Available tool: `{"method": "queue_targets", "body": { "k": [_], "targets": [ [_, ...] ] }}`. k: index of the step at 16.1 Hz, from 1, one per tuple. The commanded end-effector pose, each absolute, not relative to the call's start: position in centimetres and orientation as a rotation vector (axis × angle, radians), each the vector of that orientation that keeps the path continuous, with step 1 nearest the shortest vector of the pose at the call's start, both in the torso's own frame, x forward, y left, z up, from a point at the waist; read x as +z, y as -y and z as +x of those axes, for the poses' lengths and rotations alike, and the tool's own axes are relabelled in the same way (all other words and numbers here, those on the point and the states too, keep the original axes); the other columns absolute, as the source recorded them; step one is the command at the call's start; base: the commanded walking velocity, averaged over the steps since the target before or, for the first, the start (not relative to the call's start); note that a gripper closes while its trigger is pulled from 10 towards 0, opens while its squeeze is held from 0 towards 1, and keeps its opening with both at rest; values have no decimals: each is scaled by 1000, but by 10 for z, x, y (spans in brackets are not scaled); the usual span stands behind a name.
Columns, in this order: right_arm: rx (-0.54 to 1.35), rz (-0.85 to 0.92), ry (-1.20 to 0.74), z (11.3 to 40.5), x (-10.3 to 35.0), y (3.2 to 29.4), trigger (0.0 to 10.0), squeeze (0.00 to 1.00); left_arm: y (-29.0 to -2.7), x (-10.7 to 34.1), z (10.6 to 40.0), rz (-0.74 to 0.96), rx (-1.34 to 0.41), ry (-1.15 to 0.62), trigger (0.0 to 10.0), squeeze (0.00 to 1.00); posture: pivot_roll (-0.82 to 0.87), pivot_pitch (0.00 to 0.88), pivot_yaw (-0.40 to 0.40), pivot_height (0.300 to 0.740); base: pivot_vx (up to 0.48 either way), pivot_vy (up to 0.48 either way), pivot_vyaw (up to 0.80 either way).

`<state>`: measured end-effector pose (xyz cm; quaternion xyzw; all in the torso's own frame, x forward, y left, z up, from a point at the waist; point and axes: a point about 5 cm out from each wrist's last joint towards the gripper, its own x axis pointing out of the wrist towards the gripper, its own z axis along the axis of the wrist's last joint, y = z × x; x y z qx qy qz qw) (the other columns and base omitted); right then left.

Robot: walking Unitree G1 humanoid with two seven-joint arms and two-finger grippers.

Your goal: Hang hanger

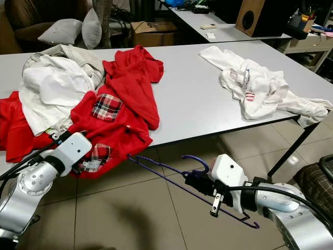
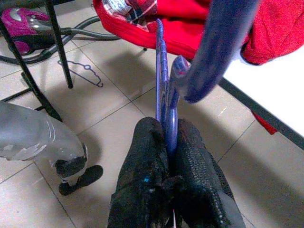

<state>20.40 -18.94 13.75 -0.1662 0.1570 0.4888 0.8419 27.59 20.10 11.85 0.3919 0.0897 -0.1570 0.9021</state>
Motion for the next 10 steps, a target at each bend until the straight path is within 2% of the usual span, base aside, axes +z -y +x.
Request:
{"method": "queue_targets", "body": {
  "k": [1, 5, 10],
  "targets": [
    [1030, -353, -308, 206, 144, 189, 10000, 0, -197, 120, 278, 799, -341, -177, 0, 0, 41, 0, -25, 740, 0, 0, 0],
    [988, -297, -252, 217, 148, 184, 10000, 0, -194, 132, 284, 704, -335, -103, 0, 0, 39, 0, -29, 740, 0, 0, 0],
    [1029, -262, -191, 244, 151, 164, 10000, 0, -190, 163, 292, 729, -340, 8, 0, 0, 57, 0, -47, 740, 0, 0, 0]
  ]
}}
